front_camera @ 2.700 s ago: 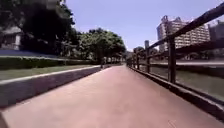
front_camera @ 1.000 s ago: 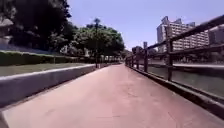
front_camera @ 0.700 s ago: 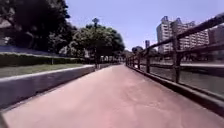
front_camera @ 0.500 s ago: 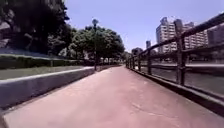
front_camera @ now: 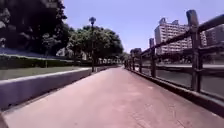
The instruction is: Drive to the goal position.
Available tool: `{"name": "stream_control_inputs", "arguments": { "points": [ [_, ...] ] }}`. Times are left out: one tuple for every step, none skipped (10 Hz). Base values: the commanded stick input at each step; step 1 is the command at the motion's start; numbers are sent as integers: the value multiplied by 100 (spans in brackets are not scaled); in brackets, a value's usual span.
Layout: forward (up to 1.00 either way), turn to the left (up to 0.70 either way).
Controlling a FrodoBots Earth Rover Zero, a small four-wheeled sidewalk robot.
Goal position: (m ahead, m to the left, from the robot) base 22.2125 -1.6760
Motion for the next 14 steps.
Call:
{"name": "stream_control_inputs", "arguments": {
  "points": [
    [100,1],
    [100,1],
    [100,1],
    [100,1],
    [100,1],
    [100,1],
    [100,1],
    [100,1],
    [100,1],
    [100,1],
    [100,1],
    [100,1],
    [100,1],
    [100,1]
  ]
}}
